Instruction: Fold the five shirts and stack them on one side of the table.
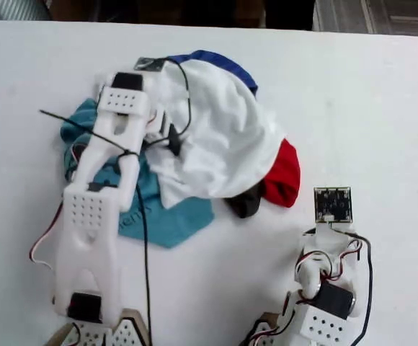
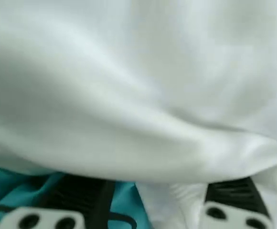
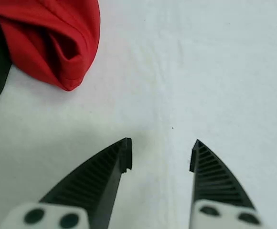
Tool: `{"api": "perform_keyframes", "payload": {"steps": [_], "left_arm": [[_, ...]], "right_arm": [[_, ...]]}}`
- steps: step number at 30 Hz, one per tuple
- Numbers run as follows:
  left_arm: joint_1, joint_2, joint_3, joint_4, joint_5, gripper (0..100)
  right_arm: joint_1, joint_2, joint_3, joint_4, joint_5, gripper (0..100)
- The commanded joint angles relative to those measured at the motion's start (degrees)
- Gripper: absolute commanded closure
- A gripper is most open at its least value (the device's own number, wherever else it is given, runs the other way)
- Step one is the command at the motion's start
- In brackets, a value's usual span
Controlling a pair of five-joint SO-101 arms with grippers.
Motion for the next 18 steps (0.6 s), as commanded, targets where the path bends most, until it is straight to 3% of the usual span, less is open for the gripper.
{"api": "perform_keyframes", "payload": {"steps": [1,3,8,13,16,18], "left_arm": [[-5.7,4.5,-8.1,6.2,-5.4,88],[-10.3,6.0,-11.3,7.2,-9.1,99],[-27.5,6.2,-15.5,6.4,-10.9,97],[-45.9,5.6,-32.6,5.9,-14.1,97],[-53.8,5.6,-46.1,5.8,-18.3,97],[-57.5,4.0,-47.1,4.2,-20.4,97]], "right_arm": [[0.1,-0.9,0.5,-1.2,-0.4,79.3],[0.1,-0.9,0.5,-1.2,-0.4,79.3],[0.1,-0.9,0.5,-1.2,-0.4,79.3],[0.1,-0.9,0.5,-1.2,-0.4,79.3],[0.1,-0.9,0.5,-1.2,-0.4,79.3],[0.1,-0.9,0.5,-1.2,-0.4,79.3]]}}
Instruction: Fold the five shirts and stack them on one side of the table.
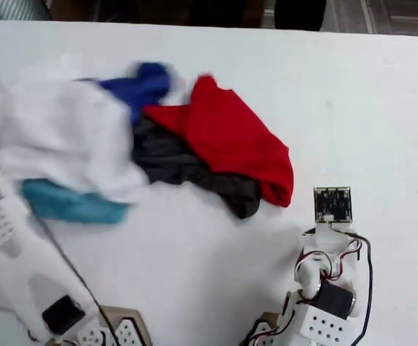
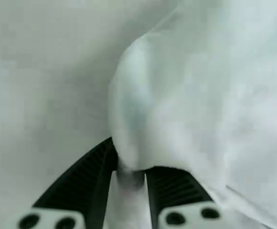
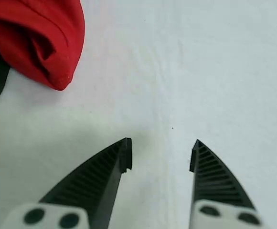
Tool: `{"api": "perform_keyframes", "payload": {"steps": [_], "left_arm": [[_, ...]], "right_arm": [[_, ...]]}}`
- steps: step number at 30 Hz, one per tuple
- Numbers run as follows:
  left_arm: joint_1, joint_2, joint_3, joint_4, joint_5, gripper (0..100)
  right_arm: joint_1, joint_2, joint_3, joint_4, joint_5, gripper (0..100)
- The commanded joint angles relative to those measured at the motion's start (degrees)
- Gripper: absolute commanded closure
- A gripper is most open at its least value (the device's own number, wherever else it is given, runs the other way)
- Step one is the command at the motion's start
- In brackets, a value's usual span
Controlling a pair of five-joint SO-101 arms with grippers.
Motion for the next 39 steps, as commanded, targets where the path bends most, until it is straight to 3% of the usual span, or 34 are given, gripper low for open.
{"api": "perform_keyframes", "payload": {"steps": [1,6,11,15,18,27,35,39], "left_arm": [[-8.4,-4.9,-6.8,-3.0,-3.3,97],[-13.8,-12.7,-7.3,-7.0,-1.1,97],[-12.4,-16.4,-7.2,-8.1,-0.3,97],[-8.4,-18.5,-7.1,-6.3,-0.3,81],[-3.4,-19.6,-7.1,-2.5,0.0,65],[14.9,-19.5,-5.3,1.3,0.1,72],[33.9,-19.4,24.2,0.4,0.1,72],[40.4,-19.4,38.7,-6.3,0.0,72]], "right_arm": [[0.2,-0.9,0.5,-1.2,-0.4,79.3],[0.2,-0.9,0.5,-1.3,-0.4,79.3],[0.2,-0.9,0.5,-1.3,-0.4,79.3],[0.2,-0.9,0.5,-1.3,-0.4,79.3],[0.2,-0.9,0.5,-1.3,-0.4,79.3],[0.2,-0.9,0.5,-1.3,-0.4,79.3],[0.2,-0.9,0.5,-1.3,-0.4,79.3],[0.2,-0.9,0.5,-1.3,-0.4,79.3]]}}
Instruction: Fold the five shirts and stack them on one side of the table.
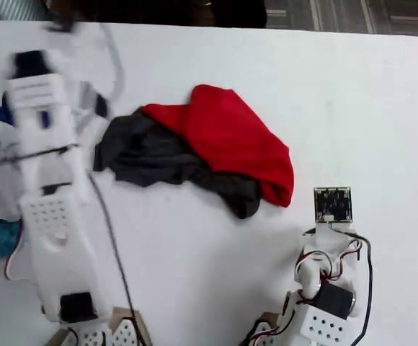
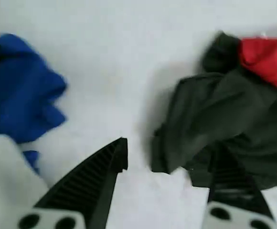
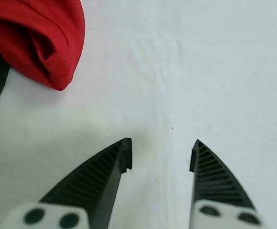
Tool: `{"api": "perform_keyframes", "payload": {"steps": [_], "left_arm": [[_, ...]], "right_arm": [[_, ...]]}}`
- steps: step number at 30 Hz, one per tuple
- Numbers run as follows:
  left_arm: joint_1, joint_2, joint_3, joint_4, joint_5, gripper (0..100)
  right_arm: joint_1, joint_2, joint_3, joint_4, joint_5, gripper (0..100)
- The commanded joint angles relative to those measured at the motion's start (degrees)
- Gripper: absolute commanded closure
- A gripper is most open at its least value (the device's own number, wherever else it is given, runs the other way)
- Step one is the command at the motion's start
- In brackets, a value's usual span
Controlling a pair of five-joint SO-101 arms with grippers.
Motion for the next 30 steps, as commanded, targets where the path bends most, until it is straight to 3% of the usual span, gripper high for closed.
{"api": "perform_keyframes", "payload": {"steps": [1,7,11,13,15,16,18,20,30], "left_arm": [[4.7,-3.8,11.1,-6.8,0.4,72],[5.1,-3.8,24.9,-20.8,0.1,72],[3.4,-3.9,31.0,-25.7,-0.1,72],[1.9,-4.0,31.2,-25.5,-0.1,79],[-0.4,-4.6,30.9,-25.5,0.2,95],[-1.7,-4.7,29.8,-25.0,0.3,100],[-4.7,-5.5,26.9,-22.0,0.4,94],[-7.7,-6.6,22.8,-19.2,0.4,98],[-24.7,-15.0,-9.5,-3.3,0.1,98]], "right_arm": [[0.2,-0.9,0.5,-1.3,-0.4,79.3],[0.2,-0.9,0.5,-1.3,-0.4,79.3],[0.2,-0.9,0.5,-1.3,-0.4,79.3],[0.2,-0.9,0.5,-1.3,-0.4,79.3],[0.2,-0.9,0.5,-1.3,-0.4,79.3],[0.2,-0.9,0.5,-1.3,-0.4,79.3],[0.2,-0.9,0.5,-1.3,-0.4,79.3],[0.2,-0.9,0.5,-1.3,-0.4,79.3],[0.2,-0.9,0.5,-2.1,-0.4,79.3]]}}
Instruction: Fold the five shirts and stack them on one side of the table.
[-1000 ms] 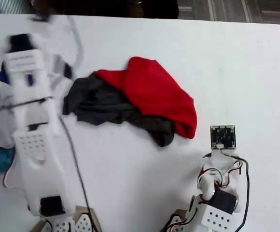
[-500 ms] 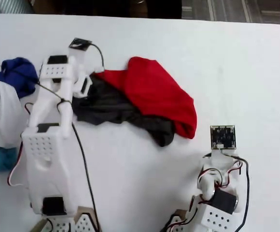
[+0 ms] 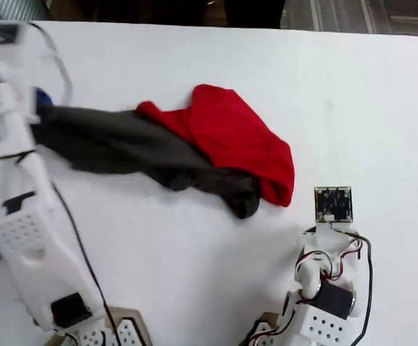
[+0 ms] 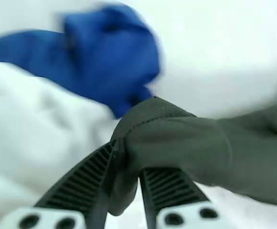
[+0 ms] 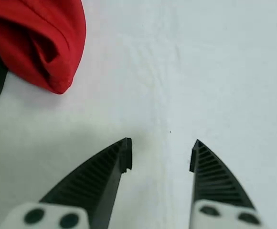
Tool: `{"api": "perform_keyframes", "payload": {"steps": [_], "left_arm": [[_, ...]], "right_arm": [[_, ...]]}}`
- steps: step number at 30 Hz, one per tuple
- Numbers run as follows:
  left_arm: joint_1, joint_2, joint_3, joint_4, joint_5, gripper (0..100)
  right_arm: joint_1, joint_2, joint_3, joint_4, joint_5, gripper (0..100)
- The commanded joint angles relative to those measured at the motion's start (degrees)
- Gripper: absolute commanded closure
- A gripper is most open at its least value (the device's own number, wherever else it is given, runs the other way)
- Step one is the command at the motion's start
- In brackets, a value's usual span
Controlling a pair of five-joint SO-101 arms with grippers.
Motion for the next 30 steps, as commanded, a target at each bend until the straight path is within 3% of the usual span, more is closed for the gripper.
{"api": "perform_keyframes", "payload": {"steps": [1,8,16,26,28,30], "left_arm": [[-7.6,-7.0,-15.3,3.5,0.1,98],[-22.5,-8.1,-39.8,1.6,0.1,98],[-35.5,-10.2,-38.8,-12.0,0.4,97],[-35.6,-1.8,-38.8,-13.5,0.0,97],[-34.6,0.8,-39.0,-12.7,-0.4,91],[-33.5,3.1,-39.2,-11.5,-2.6,79]], "right_arm": [[0.2,-0.9,0.5,-1.0,-0.4,79.3],[0.2,-0.9,0.5,-1.0,-0.4,79.3],[0.2,-0.9,0.5,-1.0,-0.4,79.3],[0.2,-0.9,0.5,-0.9,-0.4,79.3],[0.2,-0.8,0.5,-0.9,-0.4,79.3],[0.2,-0.8,0.5,-0.9,-0.4,79.3]]}}
